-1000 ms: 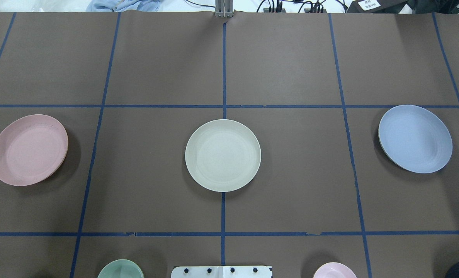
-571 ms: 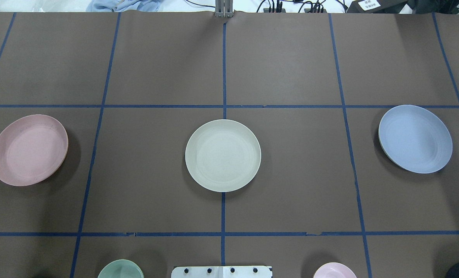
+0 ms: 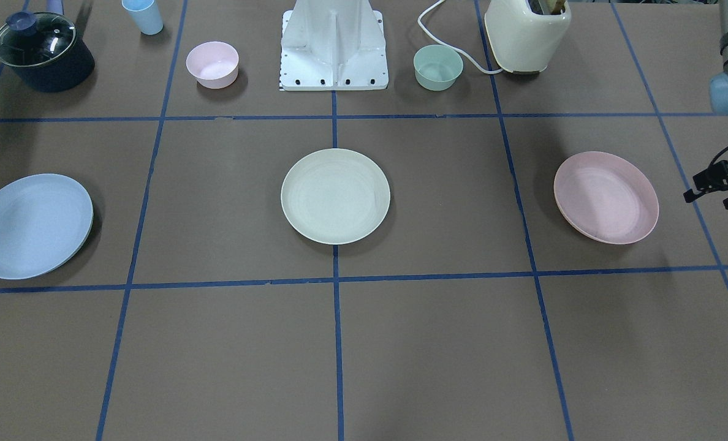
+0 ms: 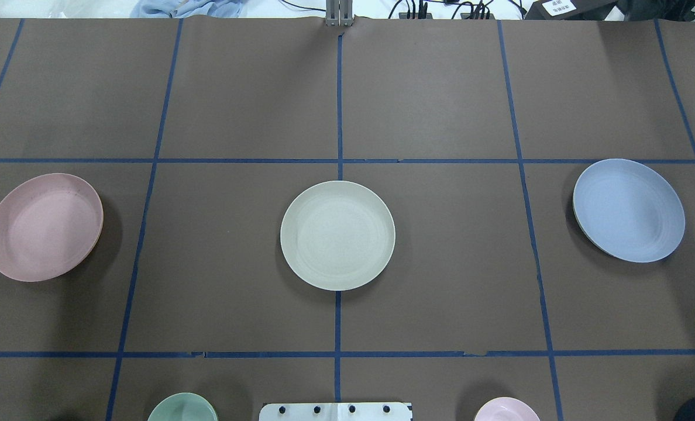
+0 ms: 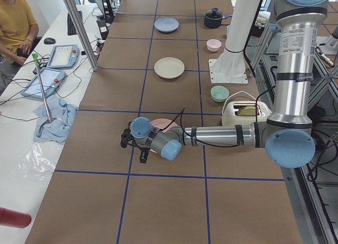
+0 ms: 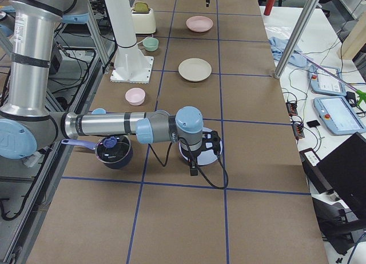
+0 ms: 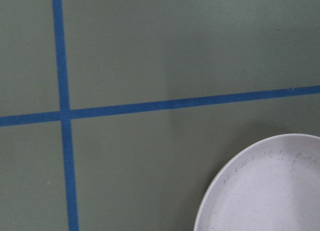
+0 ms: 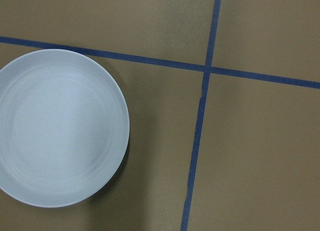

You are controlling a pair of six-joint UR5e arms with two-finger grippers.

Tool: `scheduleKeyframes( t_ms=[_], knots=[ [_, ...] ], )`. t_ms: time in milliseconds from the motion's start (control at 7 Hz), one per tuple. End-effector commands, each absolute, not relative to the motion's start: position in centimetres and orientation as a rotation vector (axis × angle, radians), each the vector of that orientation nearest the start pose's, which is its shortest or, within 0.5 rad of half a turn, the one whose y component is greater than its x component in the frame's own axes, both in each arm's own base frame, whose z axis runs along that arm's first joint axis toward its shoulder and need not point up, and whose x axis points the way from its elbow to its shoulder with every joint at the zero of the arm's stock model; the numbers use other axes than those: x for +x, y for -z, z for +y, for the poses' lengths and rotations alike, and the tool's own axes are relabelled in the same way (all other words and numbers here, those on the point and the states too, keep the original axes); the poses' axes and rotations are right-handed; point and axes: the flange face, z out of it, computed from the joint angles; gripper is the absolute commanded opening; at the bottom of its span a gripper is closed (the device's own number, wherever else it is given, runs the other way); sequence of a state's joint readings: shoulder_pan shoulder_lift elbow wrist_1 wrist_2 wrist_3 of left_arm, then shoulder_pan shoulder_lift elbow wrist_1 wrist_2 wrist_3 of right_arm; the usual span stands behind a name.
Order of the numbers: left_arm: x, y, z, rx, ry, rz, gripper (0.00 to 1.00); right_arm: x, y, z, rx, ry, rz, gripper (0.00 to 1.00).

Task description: Stack three plates with pink and blue

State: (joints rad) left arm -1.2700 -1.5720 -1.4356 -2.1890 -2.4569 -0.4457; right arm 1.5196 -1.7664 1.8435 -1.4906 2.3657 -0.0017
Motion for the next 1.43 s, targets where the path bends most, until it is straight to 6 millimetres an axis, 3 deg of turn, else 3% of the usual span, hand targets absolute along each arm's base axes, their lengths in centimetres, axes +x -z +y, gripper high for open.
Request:
scheduleKeyframes(
  t_ms=[0,571,1000,1286],
  knots=[
    [13.6,-65.9,-48.2,0.065,-0.091,1.0,0.98,3.3,-60.1,-42.2,0.129,0.131,-0.806,1.0],
    [15.0,-67.3,-47.1,0.044,-0.118,1.001,0.98,3.2,-60.2,-42.2,0.123,0.13,-0.807,1.0],
    [15.5,-68.2,-46.8,0.025,-0.122,0.995,0.83,2.9,-60.0,-42.2,0.122,0.137,-0.817,1.0],
    [15.6,-68.2,-46.7,0.021,-0.123,0.995,0.68,2.9,-60.0,-42.2,0.122,0.137,-0.819,1.0]
  ],
)
